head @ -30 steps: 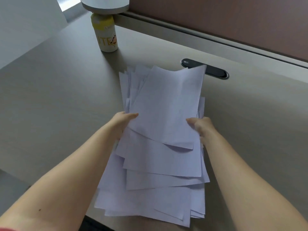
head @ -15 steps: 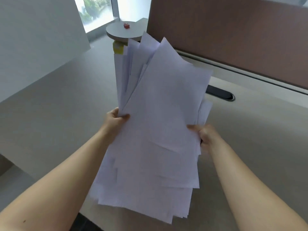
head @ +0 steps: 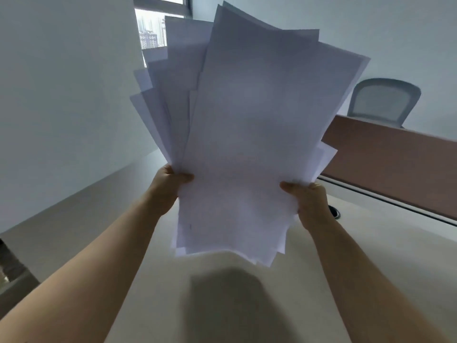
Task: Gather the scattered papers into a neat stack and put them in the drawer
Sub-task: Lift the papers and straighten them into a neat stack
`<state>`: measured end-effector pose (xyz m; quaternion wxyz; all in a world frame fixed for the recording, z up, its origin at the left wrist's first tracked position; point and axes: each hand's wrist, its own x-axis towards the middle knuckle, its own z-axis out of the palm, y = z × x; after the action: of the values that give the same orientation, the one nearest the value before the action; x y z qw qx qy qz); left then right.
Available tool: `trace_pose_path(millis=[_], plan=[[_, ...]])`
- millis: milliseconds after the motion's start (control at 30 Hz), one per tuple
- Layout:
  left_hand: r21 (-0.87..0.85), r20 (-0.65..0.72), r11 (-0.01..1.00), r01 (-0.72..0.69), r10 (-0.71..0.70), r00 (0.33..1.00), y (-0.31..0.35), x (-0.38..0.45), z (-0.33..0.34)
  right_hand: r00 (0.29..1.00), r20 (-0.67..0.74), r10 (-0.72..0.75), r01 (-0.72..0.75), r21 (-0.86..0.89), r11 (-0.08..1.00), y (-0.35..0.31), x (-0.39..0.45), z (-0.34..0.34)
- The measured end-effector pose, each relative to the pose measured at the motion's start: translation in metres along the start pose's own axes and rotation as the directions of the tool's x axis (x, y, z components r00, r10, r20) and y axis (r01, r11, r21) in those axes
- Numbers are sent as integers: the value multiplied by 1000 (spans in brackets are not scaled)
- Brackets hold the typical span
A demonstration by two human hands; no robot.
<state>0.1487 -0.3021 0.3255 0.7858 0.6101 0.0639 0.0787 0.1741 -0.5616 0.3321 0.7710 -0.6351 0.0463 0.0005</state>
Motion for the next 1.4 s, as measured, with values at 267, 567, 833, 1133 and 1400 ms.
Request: trace_pose_path(millis=[267, 567, 833, 1133, 1400], plan=[[50, 0, 995, 82, -82, 997, -17, -7, -5, 995, 99, 7, -1, -67, 998, 15, 2, -14], [132, -133, 970, 203, -185, 974, -62, -12, -15, 987, 148, 56, -56, -5, 998, 47, 5, -18], [274, -44, 920, 279, -278, 960, -42, 2, -17, 989, 79, 123, -110, -153, 982, 28, 15, -8], [303, 9, 892, 335, -354, 935, -60, 3, -13, 986, -15, 165, -163, -269, 949, 45, 11, -3], [228, -160, 959, 166, -131, 978, -32, 31, 11, 991, -129, -39, 12, -200, 980, 22, 24, 10]])
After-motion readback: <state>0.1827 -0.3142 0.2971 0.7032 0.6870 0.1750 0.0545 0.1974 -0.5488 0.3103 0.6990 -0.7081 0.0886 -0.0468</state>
